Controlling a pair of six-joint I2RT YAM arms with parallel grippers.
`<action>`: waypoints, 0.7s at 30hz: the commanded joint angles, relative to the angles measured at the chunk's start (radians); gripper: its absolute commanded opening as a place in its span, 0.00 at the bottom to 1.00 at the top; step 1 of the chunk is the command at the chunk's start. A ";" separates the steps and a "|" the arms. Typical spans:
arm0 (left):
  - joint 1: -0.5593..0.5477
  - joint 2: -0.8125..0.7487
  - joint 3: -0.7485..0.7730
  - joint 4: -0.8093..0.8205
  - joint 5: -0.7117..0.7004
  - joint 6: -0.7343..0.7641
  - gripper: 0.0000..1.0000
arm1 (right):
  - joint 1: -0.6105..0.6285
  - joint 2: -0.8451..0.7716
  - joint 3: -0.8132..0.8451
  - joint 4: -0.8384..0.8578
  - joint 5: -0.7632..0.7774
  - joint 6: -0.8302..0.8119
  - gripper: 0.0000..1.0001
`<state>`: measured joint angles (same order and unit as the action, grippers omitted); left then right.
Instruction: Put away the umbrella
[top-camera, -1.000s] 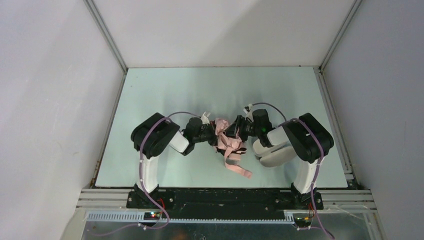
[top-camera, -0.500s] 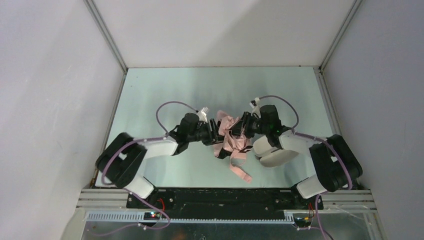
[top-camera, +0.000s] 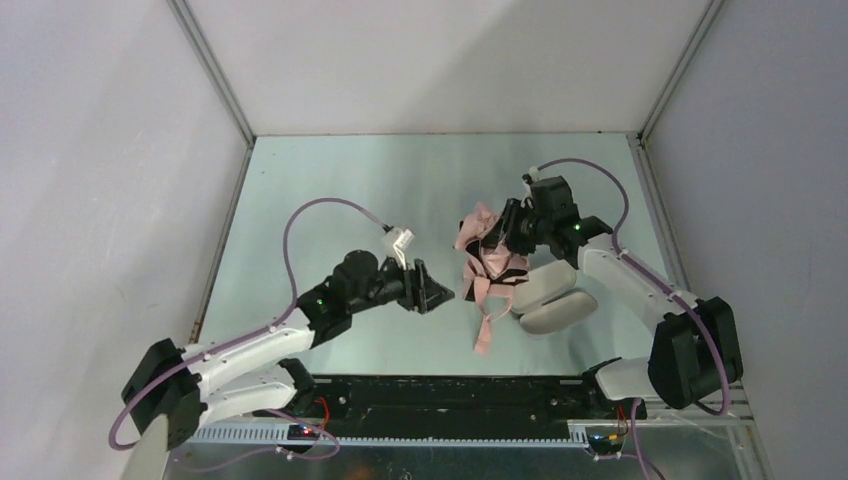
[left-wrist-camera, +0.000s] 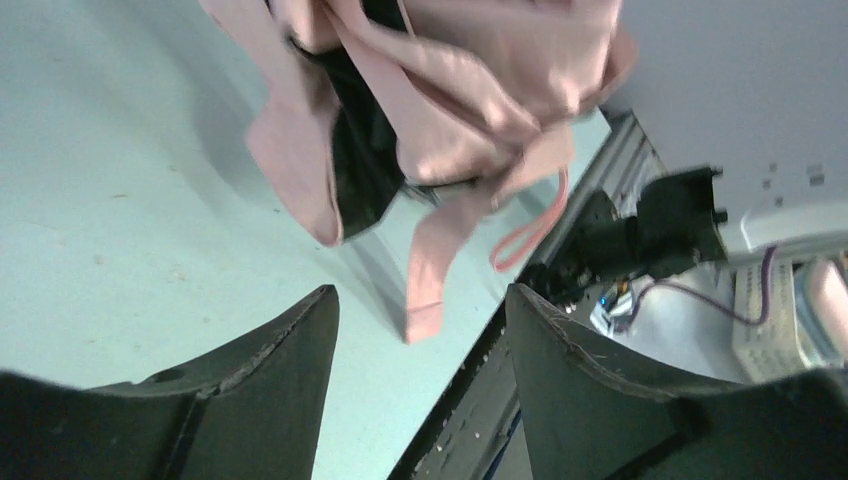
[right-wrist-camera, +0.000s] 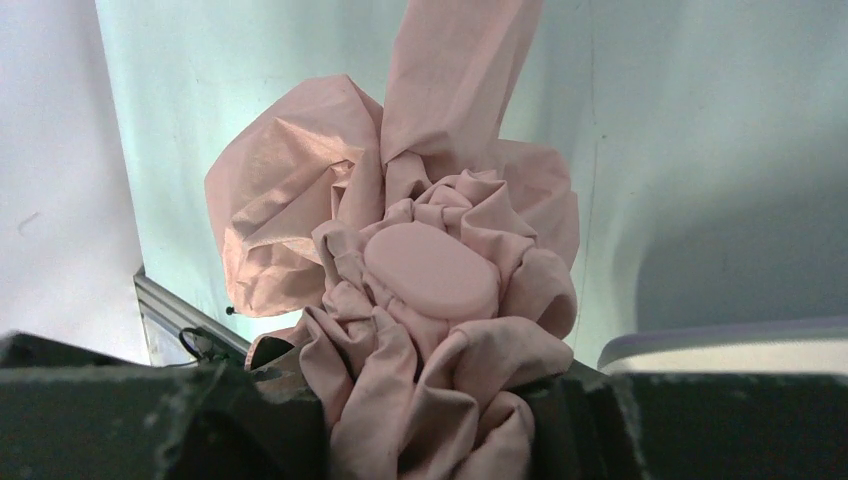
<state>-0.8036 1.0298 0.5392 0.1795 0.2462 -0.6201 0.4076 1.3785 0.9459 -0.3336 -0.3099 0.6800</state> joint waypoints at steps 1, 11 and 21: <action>-0.107 0.007 -0.042 0.113 -0.091 0.134 0.67 | -0.006 -0.056 0.129 -0.161 0.064 -0.011 0.00; -0.268 0.199 -0.058 0.488 -0.213 0.275 0.65 | -0.012 -0.130 0.172 -0.203 0.014 0.024 0.00; -0.284 0.370 -0.031 0.690 -0.163 0.243 0.54 | -0.028 -0.163 0.180 -0.221 -0.032 0.035 0.00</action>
<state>-1.0801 1.3689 0.4824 0.7265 0.0673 -0.3912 0.3916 1.2568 1.0687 -0.5705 -0.3073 0.7002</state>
